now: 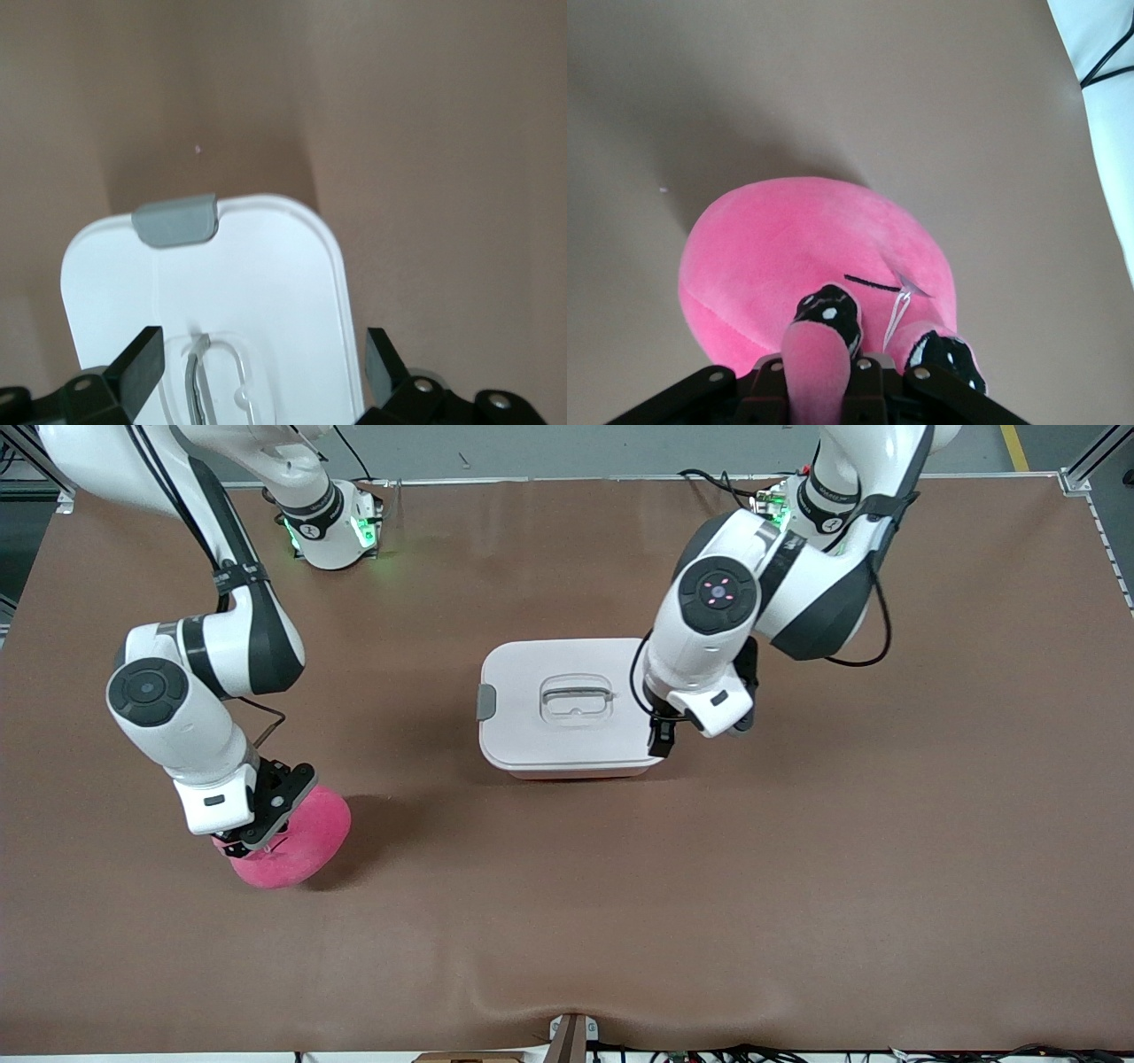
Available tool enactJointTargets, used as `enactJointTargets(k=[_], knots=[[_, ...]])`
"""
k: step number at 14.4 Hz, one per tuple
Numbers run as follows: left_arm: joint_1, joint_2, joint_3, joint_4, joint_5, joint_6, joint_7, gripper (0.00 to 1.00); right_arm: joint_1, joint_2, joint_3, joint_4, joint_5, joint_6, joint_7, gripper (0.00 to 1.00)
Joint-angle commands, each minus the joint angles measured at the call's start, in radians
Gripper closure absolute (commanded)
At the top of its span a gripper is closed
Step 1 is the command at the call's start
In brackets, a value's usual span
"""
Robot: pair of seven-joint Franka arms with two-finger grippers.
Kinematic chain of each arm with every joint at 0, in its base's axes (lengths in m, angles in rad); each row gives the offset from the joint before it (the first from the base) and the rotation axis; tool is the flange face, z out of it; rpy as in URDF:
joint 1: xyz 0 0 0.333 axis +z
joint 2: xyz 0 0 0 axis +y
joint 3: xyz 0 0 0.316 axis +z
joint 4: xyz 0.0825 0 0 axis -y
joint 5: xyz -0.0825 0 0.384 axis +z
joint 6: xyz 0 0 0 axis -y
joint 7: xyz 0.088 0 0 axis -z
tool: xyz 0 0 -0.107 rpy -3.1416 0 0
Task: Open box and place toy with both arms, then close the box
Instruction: 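Grasp the lid handle with the left gripper and lift the lid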
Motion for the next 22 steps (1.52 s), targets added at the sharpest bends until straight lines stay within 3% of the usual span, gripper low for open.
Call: enactJointTargets(k=[1,6,14,19,22], knots=[[-0.045,0.050,0.010,0.037,-0.001,0.020,-0.072,0.00,0.027,-0.015,0.002,0.065,-0.073,-0.109,-0.021,1.00],[-0.101,0.108,0.010,0.062,0.000,0.054,-0.181,0.00,0.052,-0.017,0.002,0.171,-0.089,-0.292,-0.147,1.00],[-0.167,0.159,0.010,0.060,0.014,0.094,-0.310,0.00,0.055,-0.099,0.002,0.174,-0.083,-0.410,-0.391,1.00],[-0.189,0.184,0.010,0.060,0.020,0.102,-0.356,0.01,0.099,-0.182,0.009,0.168,-0.081,-0.489,-0.409,1.00],[-0.195,0.184,0.010,0.060,0.036,0.105,-0.355,0.33,0.119,-0.184,0.009,0.160,-0.073,-0.493,-0.450,1.00]])
